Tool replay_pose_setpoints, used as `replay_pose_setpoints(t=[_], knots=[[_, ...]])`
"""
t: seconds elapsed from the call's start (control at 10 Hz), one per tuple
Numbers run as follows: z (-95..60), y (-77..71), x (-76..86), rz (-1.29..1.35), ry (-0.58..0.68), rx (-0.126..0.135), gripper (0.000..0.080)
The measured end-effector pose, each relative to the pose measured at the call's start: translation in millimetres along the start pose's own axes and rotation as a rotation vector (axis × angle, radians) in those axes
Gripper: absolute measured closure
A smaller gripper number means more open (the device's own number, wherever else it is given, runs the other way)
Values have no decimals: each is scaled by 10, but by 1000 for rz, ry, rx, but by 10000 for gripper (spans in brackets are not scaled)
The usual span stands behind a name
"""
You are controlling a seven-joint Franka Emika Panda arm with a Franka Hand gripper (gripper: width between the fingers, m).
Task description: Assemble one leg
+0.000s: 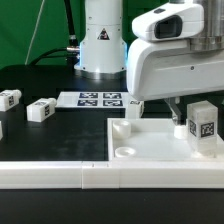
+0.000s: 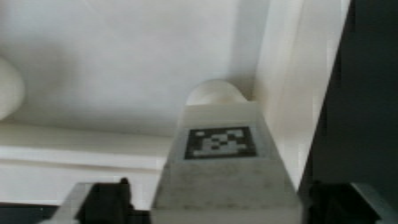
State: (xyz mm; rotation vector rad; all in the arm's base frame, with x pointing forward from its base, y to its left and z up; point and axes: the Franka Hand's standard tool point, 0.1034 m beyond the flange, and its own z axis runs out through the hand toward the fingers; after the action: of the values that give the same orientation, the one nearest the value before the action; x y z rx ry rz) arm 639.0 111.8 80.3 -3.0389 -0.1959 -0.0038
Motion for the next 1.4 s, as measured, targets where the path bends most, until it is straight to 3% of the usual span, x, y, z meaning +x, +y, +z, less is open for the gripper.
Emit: replay_pose_setpoints(t=[0.1, 0.2, 0.5, 1.4], knots=[[0, -1, 0, 0, 0, 0, 463], [0, -1, 0, 20, 0, 0, 508], [5, -15, -3, 124, 1, 3, 508], [28, -43, -13, 1230, 32, 0, 508]])
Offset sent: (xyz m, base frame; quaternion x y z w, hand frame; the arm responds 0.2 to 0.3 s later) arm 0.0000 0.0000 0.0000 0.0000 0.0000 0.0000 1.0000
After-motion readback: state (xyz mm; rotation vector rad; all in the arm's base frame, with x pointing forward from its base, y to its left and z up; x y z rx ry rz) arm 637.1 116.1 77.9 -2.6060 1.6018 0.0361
